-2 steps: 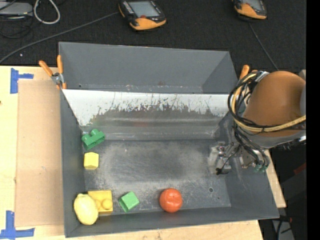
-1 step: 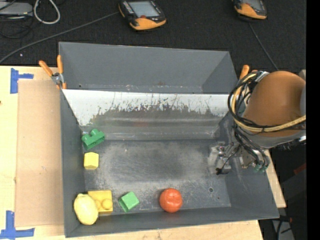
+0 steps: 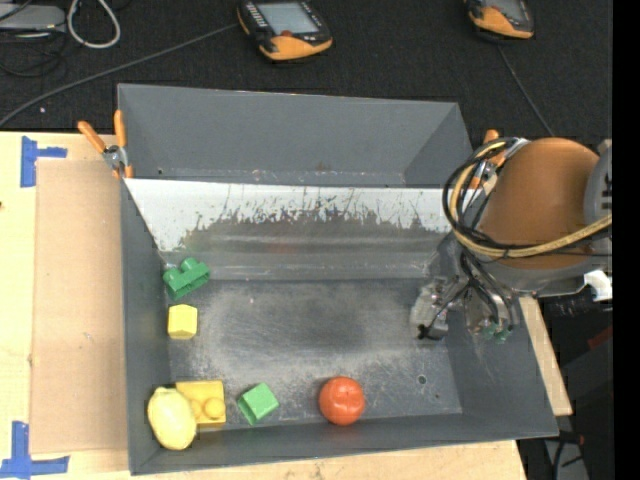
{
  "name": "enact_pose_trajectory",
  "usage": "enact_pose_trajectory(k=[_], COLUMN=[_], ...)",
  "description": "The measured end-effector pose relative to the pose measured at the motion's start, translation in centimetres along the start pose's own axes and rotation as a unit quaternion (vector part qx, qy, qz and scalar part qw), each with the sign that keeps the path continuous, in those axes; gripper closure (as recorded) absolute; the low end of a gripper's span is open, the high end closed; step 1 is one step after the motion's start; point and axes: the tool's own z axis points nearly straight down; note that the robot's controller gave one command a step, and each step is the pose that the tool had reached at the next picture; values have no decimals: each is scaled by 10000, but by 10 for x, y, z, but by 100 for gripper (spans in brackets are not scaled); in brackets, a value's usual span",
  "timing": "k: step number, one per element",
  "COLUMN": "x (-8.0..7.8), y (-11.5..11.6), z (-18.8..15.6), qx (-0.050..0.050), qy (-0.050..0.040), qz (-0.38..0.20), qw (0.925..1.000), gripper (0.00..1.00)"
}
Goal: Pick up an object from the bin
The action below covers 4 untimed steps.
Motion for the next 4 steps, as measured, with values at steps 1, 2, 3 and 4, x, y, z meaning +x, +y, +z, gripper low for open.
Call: enact_pose_trajectory(k=[1,2,3,4], x=[-12,0,-8,-17], y=[0,21,26,31], z=[1,20,33,91], qx=[0,-7,-14,-10], qy=[0,7,1,-10], qz=[228,-1108,-928,-1713], qw=[9997,9938,9957,9852], gripper=[100,100,100,100])
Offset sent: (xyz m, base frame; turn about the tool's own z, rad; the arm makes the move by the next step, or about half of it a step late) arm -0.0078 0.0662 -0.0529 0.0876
